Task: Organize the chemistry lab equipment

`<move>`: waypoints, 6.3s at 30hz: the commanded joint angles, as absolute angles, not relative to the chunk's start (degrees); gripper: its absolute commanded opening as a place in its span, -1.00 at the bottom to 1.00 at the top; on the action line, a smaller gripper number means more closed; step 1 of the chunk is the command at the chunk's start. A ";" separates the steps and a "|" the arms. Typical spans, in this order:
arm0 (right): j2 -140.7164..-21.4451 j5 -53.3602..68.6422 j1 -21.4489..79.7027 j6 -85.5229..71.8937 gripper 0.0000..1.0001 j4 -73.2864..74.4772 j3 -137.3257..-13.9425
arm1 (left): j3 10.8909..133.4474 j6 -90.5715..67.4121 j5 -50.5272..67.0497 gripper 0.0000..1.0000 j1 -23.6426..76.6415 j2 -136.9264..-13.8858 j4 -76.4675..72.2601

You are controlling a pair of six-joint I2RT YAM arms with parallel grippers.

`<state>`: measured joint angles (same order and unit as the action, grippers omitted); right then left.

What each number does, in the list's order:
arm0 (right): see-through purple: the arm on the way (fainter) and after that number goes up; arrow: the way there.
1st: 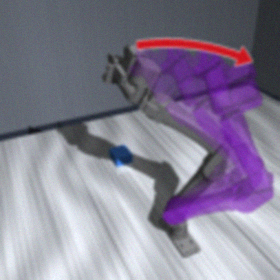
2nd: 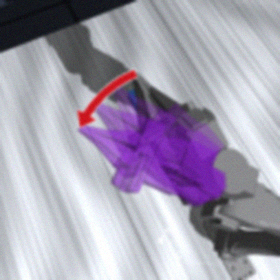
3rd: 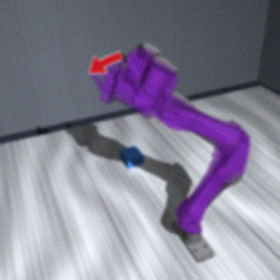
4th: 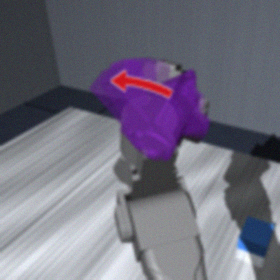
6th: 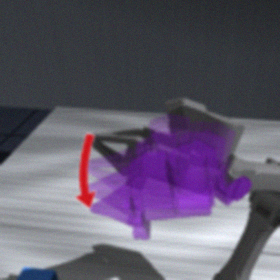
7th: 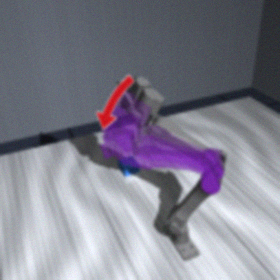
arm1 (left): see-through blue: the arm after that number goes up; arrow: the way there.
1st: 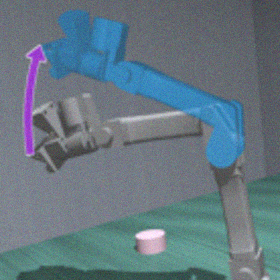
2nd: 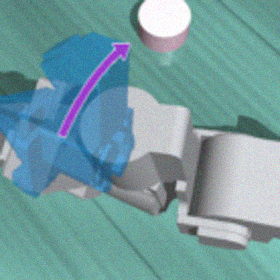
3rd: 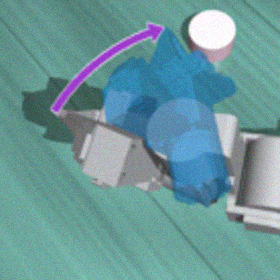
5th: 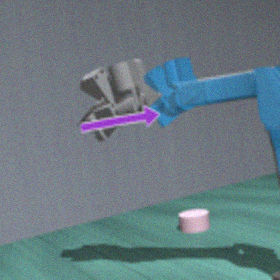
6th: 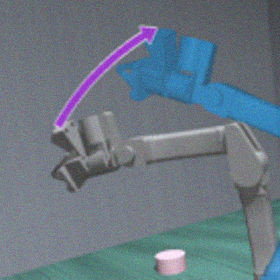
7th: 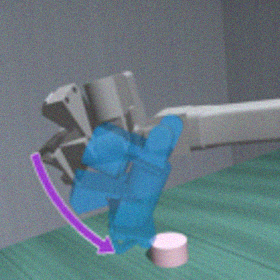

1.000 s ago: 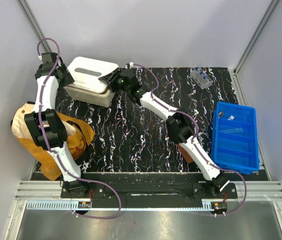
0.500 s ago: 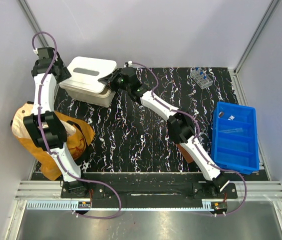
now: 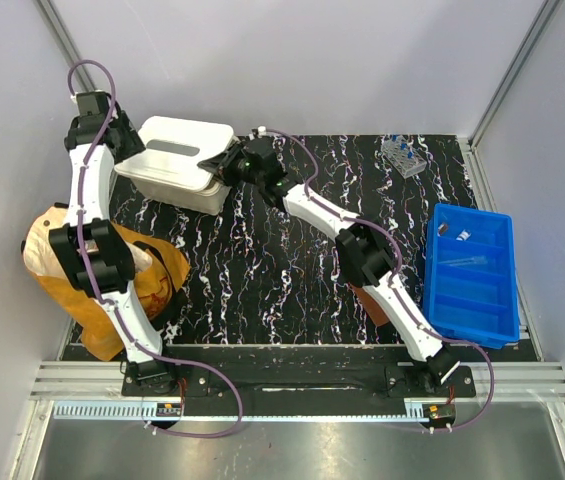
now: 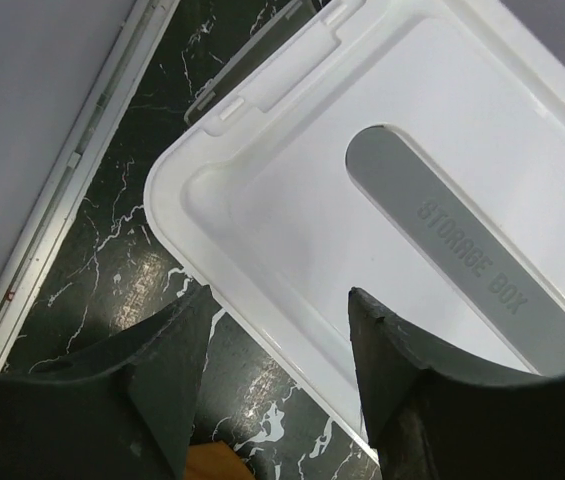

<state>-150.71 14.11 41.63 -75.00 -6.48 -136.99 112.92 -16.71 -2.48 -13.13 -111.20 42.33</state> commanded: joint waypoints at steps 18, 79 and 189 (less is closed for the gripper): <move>-127.72 6.07 38.85 -63.91 0.04 -6.42 -113.57 | 114.61 -16.26 2.02 0.22 -12.13 -117.60 41.31; -142.47 7.56 37.09 -65.39 0.78 -14.15 -119.00 | 102.92 -24.78 11.34 0.21 -7.03 -115.31 31.90; -138.87 8.35 34.10 -48.69 -0.48 3.87 -127.79 | 107.66 -33.93 43.77 0.80 -22.06 -128.23 10.28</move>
